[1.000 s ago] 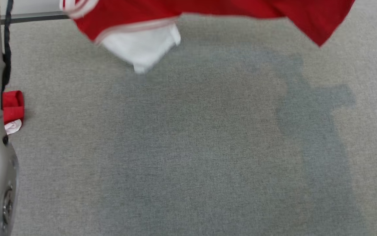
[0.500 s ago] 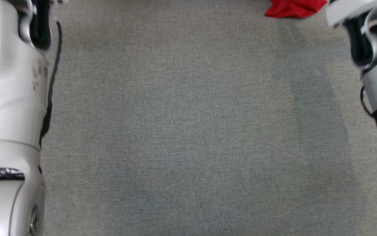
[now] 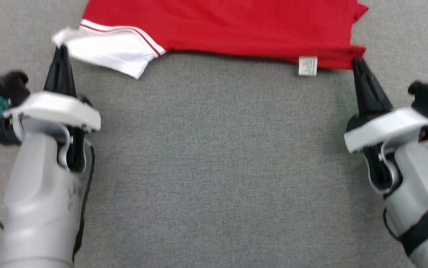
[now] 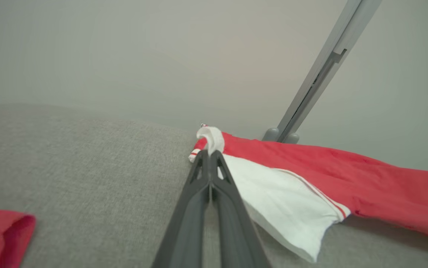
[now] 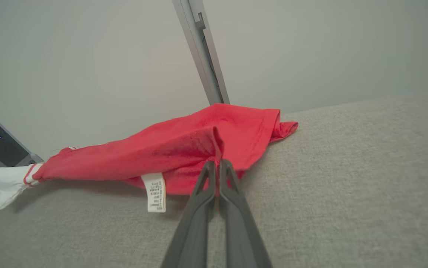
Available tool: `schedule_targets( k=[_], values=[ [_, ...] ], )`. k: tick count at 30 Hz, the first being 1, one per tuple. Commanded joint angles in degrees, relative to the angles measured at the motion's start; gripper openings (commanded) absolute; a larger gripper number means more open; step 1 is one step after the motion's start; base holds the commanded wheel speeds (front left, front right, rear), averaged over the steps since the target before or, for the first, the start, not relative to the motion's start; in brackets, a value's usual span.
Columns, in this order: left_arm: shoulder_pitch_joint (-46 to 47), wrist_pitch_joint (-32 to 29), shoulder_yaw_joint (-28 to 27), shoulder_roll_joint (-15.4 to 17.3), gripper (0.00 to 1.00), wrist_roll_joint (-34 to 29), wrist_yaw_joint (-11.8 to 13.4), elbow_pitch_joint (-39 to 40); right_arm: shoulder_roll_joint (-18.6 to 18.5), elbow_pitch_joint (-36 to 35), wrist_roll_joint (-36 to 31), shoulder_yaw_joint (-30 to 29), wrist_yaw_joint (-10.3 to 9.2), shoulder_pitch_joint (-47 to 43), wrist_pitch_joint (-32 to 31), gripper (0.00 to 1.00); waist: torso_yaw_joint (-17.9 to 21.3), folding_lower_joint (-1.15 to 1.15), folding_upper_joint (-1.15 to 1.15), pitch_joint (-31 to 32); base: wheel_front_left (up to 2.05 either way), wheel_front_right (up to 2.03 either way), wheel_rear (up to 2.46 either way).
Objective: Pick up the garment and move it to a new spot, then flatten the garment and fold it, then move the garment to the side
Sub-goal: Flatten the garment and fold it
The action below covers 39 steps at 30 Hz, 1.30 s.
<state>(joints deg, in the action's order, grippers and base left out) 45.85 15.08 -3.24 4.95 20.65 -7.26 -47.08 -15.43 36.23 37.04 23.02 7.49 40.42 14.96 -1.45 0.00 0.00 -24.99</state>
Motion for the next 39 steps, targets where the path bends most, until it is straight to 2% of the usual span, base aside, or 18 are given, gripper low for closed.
schedule_targets(
  k=[1,7,15,20,30,35,39],
  values=[
    [-3.7,0.1,-1.0,0.2,0.00,-0.4,-0.3,2.4,0.2,-2.4,-0.7,-1.5,0.00,-3.9,0.3,0.00,0.2,0.00,0.00,2.5,0.00,0.00,0.00],
    [-16.8,0.1,-2.0,-0.3,0.00,-1.4,-0.2,10.2,1.2,-9.5,-2.9,-4.7,-0.01,-16.2,0.3,0.00,0.2,0.00,0.00,7.6,0.00,0.00,0.00],
    [-34.2,-0.8,-0.4,0.6,0.00,-1.7,0.2,20.6,1.6,-17.2,-5.9,-7.9,-0.01,-31.6,0.3,0.00,-1.2,0.00,0.00,14.1,0.00,0.00,0.00],
    [-44.6,-6.8,0.2,0.5,0.00,-2.2,2.6,33.3,0.8,-20.9,-7.7,-9.3,-0.01,-39.9,0.3,0.00,-2.6,0.00,0.00,17.6,0.00,0.00,0.00],
    [-62.2,-23.6,3.5,-0.5,0.00,-3.6,9.6,63.7,0.6,-26.4,-9.7,-12.8,-0.01,-52.2,-2.1,0.00,-3.8,0.00,0.00,22.8,0.00,0.00,0.00],
    [-64.9,-27.1,4.0,-0.3,0.00,-3.6,10.5,69.7,1.0,-28.9,-10.7,-13.3,-0.01,-54.9,-3.9,0.00,-3.7,0.00,0.00,23.0,0.00,0.00,0.00],
    [-64.6,-28.4,4.4,0.1,0.00,-3.3,10.4,70.6,1.6,-29.6,-10.8,-13.7,-0.01,-54.9,-5.0,0.00,-3.0,0.00,0.00,22.2,0.00,0.00,0.00]
  ],
)
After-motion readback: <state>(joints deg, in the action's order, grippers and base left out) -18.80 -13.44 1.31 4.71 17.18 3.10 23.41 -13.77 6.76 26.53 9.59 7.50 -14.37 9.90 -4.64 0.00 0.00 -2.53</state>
